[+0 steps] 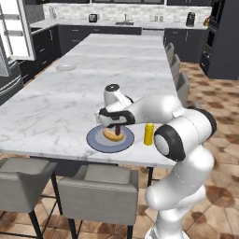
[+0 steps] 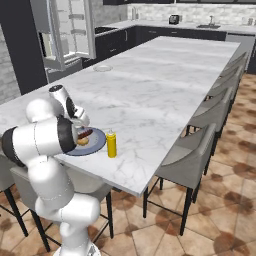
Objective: Move the hot dog bun to the plate on the dining table and place the condiment next to that plate. Then navigate to the fridge and take the sausage and place it on the plate as well.
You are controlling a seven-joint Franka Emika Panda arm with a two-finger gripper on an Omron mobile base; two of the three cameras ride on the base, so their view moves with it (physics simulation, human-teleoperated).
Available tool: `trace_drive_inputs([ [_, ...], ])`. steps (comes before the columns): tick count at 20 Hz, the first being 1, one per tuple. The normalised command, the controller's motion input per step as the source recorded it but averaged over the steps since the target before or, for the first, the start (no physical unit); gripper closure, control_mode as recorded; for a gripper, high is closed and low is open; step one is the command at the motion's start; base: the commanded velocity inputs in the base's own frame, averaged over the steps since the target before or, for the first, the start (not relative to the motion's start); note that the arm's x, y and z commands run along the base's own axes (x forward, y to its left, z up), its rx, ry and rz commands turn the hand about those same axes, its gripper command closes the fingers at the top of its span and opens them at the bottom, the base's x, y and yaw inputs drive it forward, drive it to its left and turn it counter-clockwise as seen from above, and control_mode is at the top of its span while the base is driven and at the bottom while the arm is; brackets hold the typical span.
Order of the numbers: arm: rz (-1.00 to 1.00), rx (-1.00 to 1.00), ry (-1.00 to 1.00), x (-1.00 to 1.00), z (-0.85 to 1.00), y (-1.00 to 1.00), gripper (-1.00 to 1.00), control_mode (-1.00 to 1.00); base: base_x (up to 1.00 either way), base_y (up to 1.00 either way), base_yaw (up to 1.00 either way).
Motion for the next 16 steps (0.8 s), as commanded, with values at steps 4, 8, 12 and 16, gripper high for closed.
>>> trace_drive_inputs([
  [4,-0.12,0.01,0.00,-0.30,0.58,0.00,-1.00,-1.00,0.00,0.00,0.00],
  [8,-0.10,0.06,0.00,-0.43,0.62,0.00,-1.00,-1.00,0.00,0.00,0.00],
  [12,-0.08,0.08,0.01,-0.51,0.46,0.00,-1.00,-1.00,0.00,0.00,0.00],
  [16,-0.07,0.10,0.00,-0.59,0.41,0.00,-1.00,-1.00,0.00,0.00,0.00],
])
